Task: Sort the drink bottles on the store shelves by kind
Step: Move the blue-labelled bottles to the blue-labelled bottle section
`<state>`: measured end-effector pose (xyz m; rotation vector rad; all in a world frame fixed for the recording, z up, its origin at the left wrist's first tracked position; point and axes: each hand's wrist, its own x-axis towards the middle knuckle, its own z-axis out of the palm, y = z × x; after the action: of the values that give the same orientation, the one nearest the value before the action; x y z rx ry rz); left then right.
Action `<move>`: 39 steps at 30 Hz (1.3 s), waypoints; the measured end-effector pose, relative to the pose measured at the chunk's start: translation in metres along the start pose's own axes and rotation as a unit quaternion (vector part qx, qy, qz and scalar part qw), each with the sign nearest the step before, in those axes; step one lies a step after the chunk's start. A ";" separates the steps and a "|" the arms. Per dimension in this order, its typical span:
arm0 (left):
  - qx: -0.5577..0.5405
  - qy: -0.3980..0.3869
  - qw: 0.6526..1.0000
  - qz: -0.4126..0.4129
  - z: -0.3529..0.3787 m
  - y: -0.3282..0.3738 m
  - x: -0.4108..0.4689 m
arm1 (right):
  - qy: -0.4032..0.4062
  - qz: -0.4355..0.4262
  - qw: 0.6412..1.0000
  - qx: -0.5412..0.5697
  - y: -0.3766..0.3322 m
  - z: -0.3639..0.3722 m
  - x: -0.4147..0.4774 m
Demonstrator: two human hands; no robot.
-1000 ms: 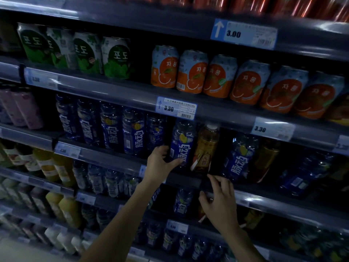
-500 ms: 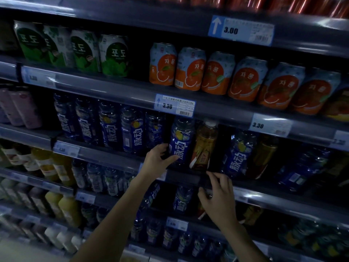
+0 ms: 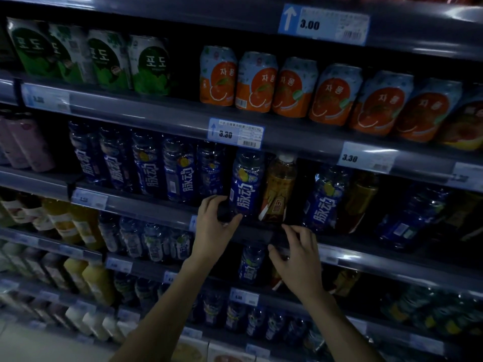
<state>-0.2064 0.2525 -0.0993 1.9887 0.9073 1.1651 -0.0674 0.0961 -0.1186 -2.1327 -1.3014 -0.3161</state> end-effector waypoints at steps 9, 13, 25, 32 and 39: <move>-0.018 0.003 1.000 -0.017 -0.020 -0.023 -0.045 | 0.024 0.017 0.998 0.054 -0.013 0.014 -0.038; -0.002 0.007 0.998 -0.057 -0.028 -0.040 -0.068 | 0.001 0.026 0.995 0.093 -0.022 0.031 -0.066; 0.036 0.011 0.985 -0.170 -0.030 -0.119 -0.114 | -0.116 0.056 0.984 0.124 -0.036 0.111 -0.104; 0.064 0.021 0.975 -0.210 -0.008 -0.184 -0.128 | -0.163 0.062 0.980 0.092 -0.030 0.182 -0.118; 0.000 0.039 0.963 -0.265 0.012 -0.225 -0.130 | -0.161 0.040 0.985 0.041 -0.015 0.232 -0.106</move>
<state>-0.2963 0.2672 -0.3434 1.5603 1.3723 0.9312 -0.1573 0.1673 -0.3473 -2.2208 -1.3725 0.1211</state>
